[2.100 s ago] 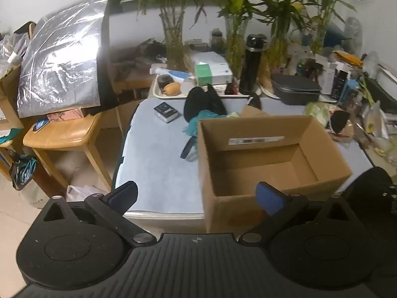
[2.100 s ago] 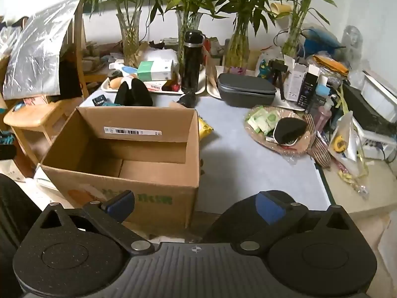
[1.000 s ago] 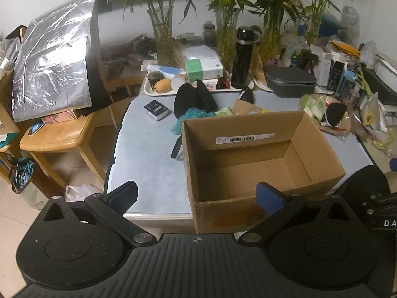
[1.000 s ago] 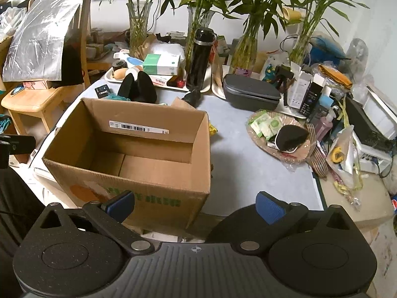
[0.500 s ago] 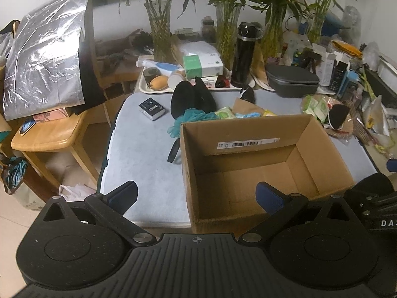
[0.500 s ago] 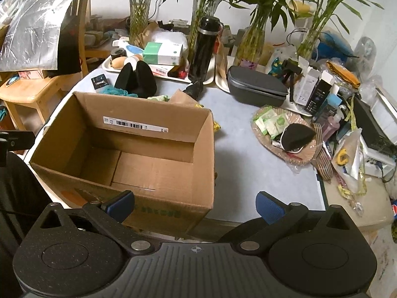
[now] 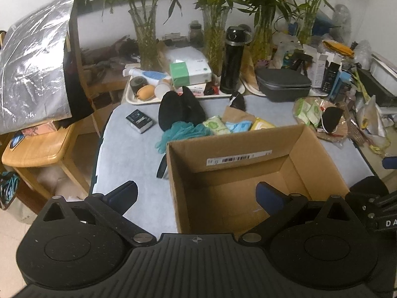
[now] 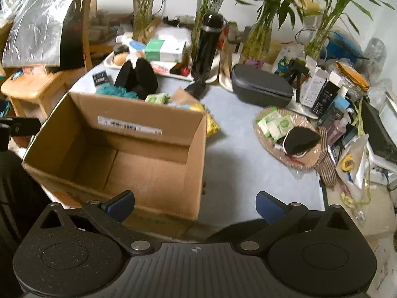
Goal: Organize soft objects
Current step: 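Move both tools over the table toward the cardboard box and items, then lower the right gripper onto the yellow wipes pack and close it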
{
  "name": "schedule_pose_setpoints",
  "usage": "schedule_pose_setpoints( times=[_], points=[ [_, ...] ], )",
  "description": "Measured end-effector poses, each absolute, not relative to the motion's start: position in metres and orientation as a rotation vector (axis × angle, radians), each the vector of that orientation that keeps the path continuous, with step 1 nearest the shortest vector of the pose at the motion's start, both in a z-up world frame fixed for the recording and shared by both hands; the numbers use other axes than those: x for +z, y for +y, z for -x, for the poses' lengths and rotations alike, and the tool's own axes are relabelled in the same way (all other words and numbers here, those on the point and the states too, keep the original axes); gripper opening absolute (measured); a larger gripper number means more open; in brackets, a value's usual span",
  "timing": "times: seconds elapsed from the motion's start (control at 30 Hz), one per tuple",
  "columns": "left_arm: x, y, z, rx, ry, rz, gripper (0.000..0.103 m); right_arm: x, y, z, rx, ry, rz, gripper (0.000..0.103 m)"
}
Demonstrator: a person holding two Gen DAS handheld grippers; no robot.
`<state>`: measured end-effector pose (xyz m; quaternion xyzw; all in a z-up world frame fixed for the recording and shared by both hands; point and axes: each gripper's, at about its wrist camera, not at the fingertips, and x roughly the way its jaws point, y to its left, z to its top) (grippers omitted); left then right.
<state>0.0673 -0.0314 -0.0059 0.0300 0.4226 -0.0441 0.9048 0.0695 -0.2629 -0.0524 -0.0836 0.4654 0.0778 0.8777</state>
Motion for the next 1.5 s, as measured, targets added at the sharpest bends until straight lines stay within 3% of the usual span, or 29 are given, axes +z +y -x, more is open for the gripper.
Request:
schedule_pose_setpoints(
  times=[0.4, 1.5],
  points=[
    [-0.016, -0.024, -0.084, -0.133, 0.855, -0.055, 0.103, -0.077, -0.269, -0.096, 0.175, 0.923, 0.087, 0.103],
    [-0.026, 0.006, -0.127, -0.212, 0.801, 0.046, 0.103, -0.072, -0.303, -0.235, 0.329, 0.940, -0.042, 0.103]
  ],
)
